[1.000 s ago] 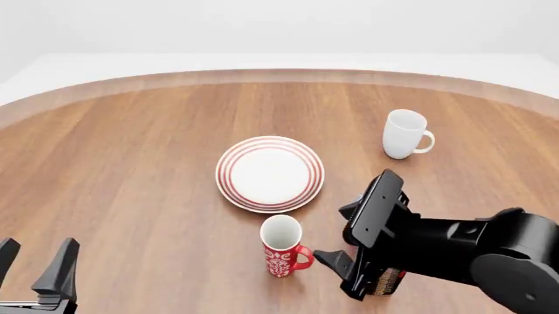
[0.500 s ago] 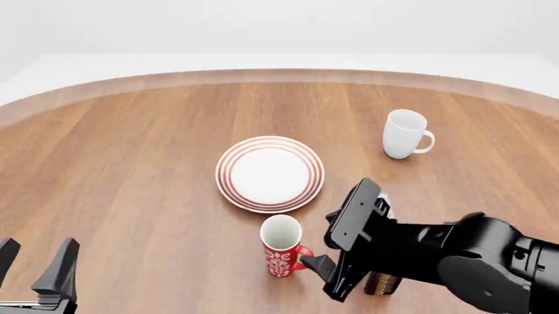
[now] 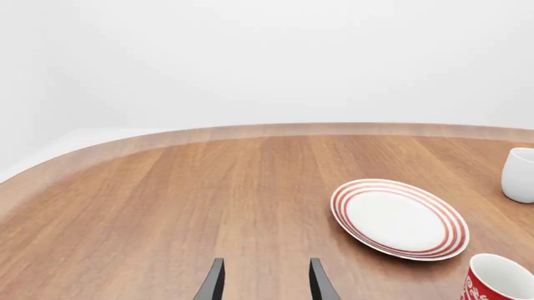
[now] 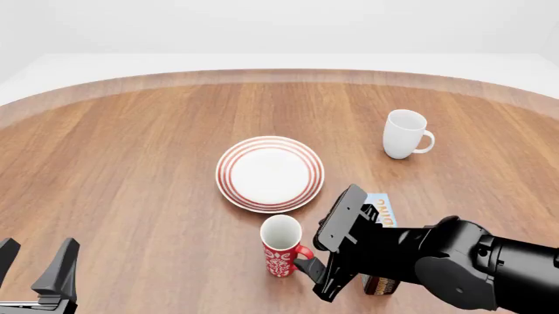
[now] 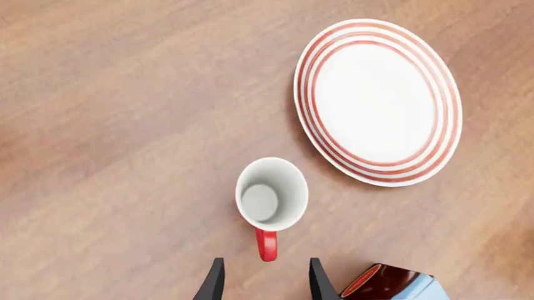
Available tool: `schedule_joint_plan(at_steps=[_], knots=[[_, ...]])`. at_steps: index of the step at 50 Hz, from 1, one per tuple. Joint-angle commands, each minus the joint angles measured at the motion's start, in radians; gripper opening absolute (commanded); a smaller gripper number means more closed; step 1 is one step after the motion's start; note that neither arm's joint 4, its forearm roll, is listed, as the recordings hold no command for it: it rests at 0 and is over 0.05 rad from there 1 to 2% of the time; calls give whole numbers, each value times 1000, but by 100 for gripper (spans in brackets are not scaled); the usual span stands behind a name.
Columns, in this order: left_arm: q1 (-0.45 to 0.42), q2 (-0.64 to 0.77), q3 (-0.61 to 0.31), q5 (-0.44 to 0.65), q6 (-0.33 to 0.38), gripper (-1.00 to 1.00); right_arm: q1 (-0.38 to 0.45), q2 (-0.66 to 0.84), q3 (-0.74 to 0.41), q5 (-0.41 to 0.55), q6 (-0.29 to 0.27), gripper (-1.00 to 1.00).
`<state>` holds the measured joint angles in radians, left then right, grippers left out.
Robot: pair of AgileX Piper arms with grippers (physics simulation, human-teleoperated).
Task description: Pick up the red mug and put it on the plate
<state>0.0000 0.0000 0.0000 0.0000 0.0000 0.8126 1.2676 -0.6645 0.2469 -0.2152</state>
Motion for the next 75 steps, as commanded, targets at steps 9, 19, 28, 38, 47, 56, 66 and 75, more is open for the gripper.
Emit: schedule_joint_plan(at_steps=[9,19,28,38,47,56,66,75], knots=[[0,0,0,0,0,100,-1,57,24,-63,27,100],[0,0,0,0,0,100,-3,92,30,-90,40,100],[0,0,0,0,0,100,-15,117,34,-109,37,100],[0,0,0,0,0,100,-18,140,40,-129,39,100],[0,0,0,0,0,100,-22,159,45,-145,42,100],[0,0,0,0,0,100,-16,170,73,-163,54,100],[0,0,0,0,0,100,-2,189,83,-184,64,100],[0,0,0,0,0,100,1,204,91,-196,72,100]])
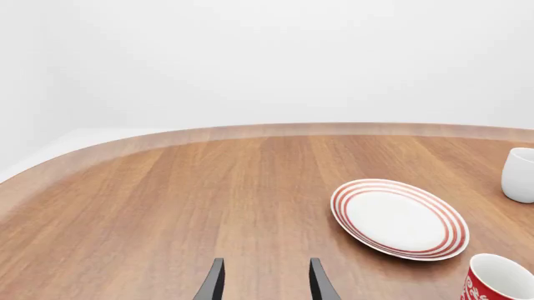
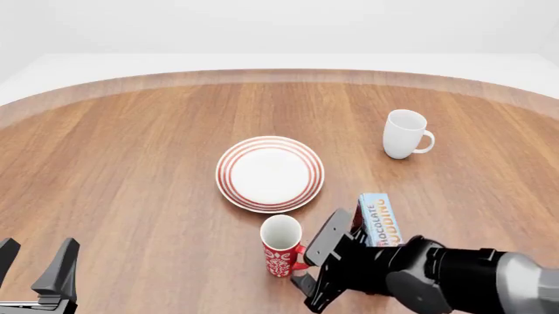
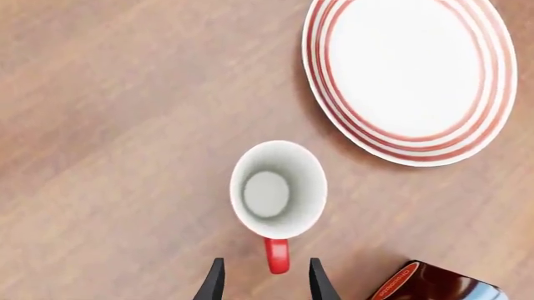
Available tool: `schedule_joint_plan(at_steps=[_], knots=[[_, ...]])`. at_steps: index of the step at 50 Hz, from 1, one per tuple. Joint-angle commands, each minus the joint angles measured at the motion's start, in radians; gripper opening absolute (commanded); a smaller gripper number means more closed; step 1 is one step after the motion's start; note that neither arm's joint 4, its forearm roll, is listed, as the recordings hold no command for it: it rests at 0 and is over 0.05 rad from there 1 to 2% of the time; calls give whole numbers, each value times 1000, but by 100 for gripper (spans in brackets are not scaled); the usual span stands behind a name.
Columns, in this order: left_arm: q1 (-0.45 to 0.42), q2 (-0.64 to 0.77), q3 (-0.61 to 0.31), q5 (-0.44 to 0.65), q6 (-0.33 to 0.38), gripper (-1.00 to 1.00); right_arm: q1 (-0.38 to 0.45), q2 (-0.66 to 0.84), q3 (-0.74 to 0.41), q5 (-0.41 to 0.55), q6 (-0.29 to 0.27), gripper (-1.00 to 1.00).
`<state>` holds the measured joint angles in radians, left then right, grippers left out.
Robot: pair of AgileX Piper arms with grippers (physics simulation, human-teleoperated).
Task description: Pick up the red mug and put it on the plate
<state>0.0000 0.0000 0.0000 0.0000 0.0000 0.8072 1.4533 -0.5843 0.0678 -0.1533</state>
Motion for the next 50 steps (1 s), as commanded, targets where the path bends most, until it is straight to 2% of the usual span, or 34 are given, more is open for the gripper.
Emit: schedule_joint_plan(at_steps=[1,40,41,50], knots=[[0,0,0,0,0,100,3,23,10,-21,7,100],[0,0,0,0,0,100,-4,62,13,-57,17,100],[0,0,0,0,0,100,-10,62,13,-61,9,-100],[0,0,0,0,0,100,-15,57,18,-67,-2,-100]])
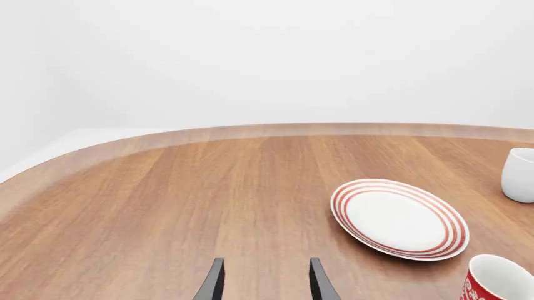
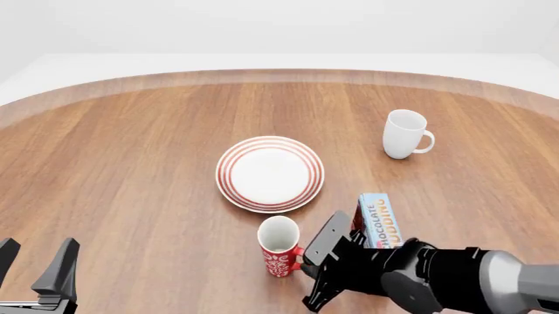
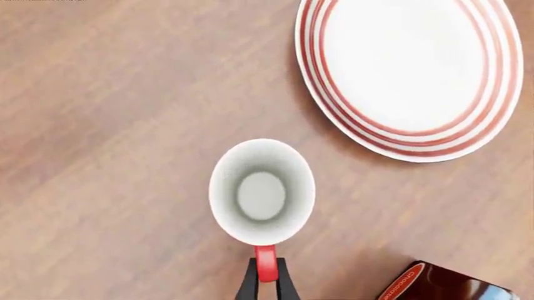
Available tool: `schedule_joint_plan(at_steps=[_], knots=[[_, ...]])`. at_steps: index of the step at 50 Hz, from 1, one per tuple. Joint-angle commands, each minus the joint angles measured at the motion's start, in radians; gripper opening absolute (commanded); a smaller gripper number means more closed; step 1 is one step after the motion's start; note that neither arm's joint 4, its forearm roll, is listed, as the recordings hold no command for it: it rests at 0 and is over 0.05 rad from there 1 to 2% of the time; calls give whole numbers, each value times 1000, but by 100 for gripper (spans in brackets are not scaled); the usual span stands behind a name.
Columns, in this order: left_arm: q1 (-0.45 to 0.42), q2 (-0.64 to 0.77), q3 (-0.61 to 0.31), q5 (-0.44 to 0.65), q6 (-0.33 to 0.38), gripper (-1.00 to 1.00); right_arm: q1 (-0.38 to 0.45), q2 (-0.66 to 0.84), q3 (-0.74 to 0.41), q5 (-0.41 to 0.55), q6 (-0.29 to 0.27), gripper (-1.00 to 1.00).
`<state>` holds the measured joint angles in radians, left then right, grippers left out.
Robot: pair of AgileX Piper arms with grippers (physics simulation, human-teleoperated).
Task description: Pick up the red mug and put it on the plate
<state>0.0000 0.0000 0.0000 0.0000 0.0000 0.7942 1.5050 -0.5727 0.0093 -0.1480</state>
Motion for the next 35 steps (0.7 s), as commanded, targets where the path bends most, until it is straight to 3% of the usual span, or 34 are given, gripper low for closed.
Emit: schedule_joint_plan(at_steps=[1,6,15,16,35], knots=[[0,0,0,0,0,100,-2,5,6,-9,-8,-100],[0,0,0,0,0,100,-36,17,5,-30,-40,-100],[0,0,0,0,0,100,-40,-41,7,-10,-48,-100],[0,0,0,0,0,100,-50,-52,8,-13,-71,-100],[0,0,0,0,0,100,-69,-234,-23,100,-100,-100]])
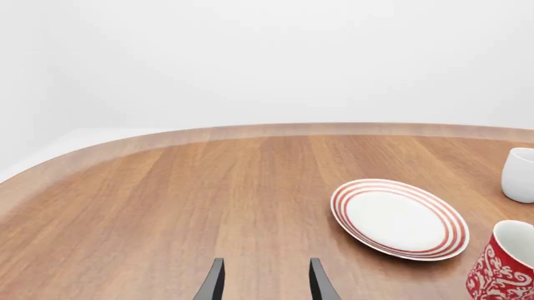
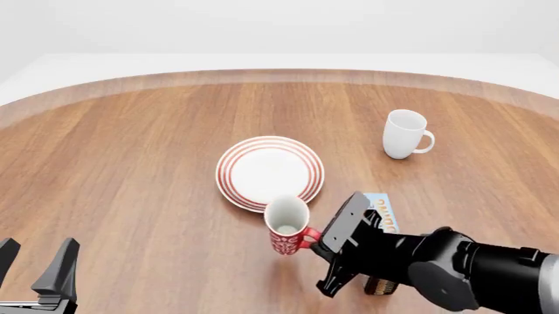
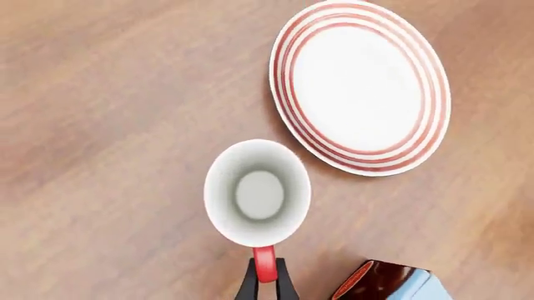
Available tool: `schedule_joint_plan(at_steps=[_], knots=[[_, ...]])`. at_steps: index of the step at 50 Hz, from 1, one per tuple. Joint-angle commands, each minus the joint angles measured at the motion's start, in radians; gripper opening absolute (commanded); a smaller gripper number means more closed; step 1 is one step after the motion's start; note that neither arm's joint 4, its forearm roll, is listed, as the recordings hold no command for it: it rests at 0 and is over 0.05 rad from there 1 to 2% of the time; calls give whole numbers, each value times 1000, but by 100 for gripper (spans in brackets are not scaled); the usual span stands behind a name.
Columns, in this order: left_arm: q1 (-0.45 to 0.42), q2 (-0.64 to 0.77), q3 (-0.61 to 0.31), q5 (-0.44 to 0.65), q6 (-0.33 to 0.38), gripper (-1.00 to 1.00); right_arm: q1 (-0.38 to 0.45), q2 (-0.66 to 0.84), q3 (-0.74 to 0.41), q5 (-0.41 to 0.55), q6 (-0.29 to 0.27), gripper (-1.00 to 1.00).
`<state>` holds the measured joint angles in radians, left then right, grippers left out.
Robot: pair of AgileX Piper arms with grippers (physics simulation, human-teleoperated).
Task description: Pick up the red mug and put it on the plate
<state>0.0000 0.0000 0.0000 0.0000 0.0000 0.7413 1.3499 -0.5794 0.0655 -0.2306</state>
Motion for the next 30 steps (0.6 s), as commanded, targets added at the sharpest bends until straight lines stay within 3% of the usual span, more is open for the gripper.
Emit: schedule_joint_plan(at_steps=[1,20,30], knots=[[0,0,0,0,0,100,-19,-89,-19,48,-19,-100],[0,0,0,0,0,100,-66,-101,-60,38,-49,-100],[0,0,0,0,0,100,-118,-45,-96,-15,-59,-100]])
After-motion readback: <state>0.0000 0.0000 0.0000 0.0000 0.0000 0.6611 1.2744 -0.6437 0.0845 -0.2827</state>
